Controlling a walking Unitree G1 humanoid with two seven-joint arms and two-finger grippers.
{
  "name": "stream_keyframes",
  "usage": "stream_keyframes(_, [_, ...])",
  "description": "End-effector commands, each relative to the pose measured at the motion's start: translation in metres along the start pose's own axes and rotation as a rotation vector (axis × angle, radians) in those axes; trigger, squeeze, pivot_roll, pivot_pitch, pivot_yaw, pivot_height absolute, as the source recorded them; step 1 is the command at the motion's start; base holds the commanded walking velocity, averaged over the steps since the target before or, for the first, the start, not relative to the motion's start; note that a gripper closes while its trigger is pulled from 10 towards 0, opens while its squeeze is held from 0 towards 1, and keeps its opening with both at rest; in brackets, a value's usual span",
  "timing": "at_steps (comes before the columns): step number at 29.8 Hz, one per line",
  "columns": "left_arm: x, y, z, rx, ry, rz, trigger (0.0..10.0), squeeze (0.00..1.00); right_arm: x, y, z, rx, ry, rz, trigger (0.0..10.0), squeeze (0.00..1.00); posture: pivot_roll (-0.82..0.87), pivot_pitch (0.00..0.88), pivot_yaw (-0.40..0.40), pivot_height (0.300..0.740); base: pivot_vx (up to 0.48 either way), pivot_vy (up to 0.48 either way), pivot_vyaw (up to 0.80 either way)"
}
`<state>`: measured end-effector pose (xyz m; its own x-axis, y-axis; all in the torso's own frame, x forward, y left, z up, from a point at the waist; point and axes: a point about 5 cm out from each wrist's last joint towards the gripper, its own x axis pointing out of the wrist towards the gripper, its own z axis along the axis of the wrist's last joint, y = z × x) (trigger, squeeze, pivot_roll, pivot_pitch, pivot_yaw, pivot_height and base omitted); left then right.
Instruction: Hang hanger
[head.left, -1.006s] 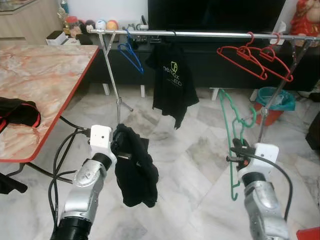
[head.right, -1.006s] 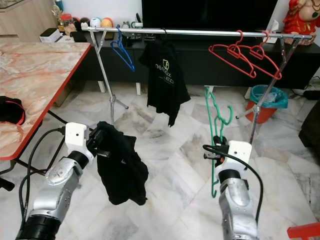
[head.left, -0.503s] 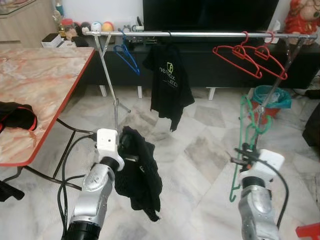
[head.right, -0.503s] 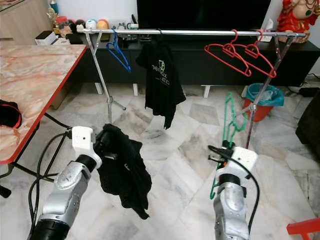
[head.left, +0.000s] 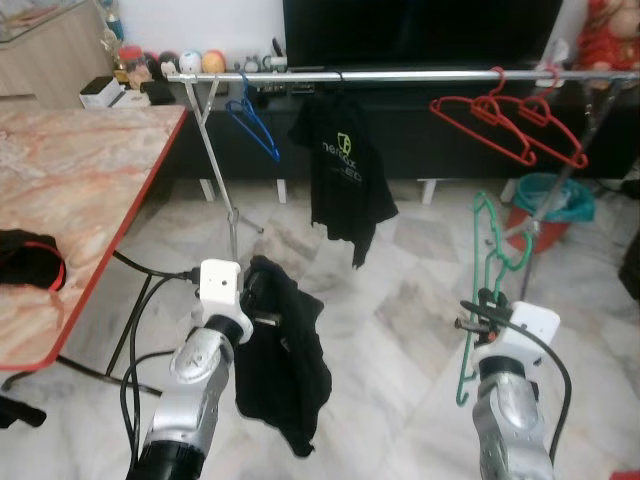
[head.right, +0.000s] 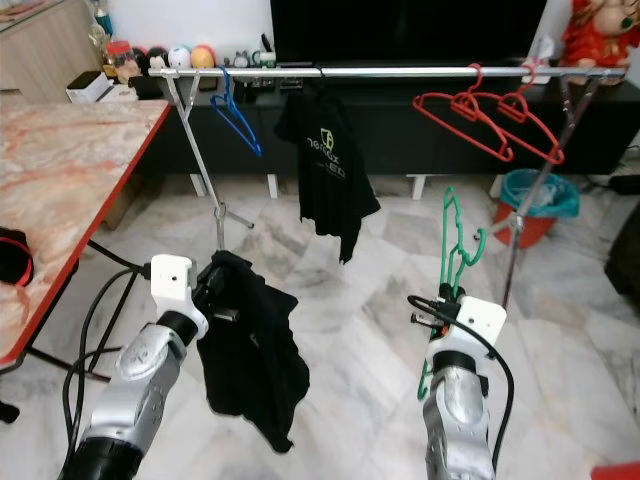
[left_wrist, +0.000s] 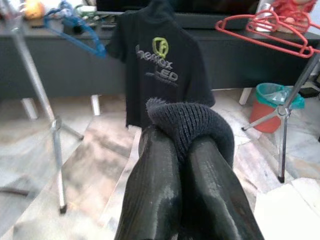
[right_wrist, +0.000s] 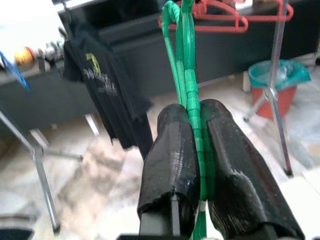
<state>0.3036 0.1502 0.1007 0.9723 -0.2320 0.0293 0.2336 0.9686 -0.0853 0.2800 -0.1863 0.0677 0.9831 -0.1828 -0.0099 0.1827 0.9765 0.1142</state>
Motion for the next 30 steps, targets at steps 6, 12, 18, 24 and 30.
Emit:
stream_keyframes(6, [0.009, -0.013, 0.011, -0.011, -0.058, -0.047, 10.0, 0.00, -0.001, -0.012, 0.003, -0.017, -0.019, -0.020, 10.0, 0.00, -0.03, 0.000, 0.040, 0.740, 0.393, 0.000, 0.54])
stream_keyframes(12, [0.010, -0.009, 0.015, -0.007, -0.068, -0.029, 10.0, 0.00, 0.002, -0.012, 0.004, -0.020, -0.014, -0.008, 10.0, 0.00, -0.02, 0.000, 0.032, 0.740, 0.396, 0.000, 0.00])
stream_keyframes(18, [0.011, -0.005, 0.016, -0.003, -0.074, -0.010, 10.0, 0.00, 0.004, -0.013, 0.007, -0.038, -0.021, 0.004, 10.0, 0.00, -0.02, 0.000, 0.022, 0.740, 0.398, 0.000, 0.00])
stream_keyframes(24, [0.010, 0.001, 0.018, 0.004, -0.085, 0.019, 10.0, 0.00, 0.006, -0.012, 0.010, -0.042, -0.029, 0.011, 10.0, 0.00, -0.01, 0.000, 0.012, 0.740, 0.399, 0.000, 0.00])
stream_keyframes(30, [0.007, 0.001, 0.018, 0.000, -0.089, 0.032, 10.0, 0.00, 0.007, -0.012, 0.011, -0.039, -0.024, 0.018, 10.0, 0.00, -0.01, 0.000, 0.006, 0.740, 0.402, 0.000, 0.00])
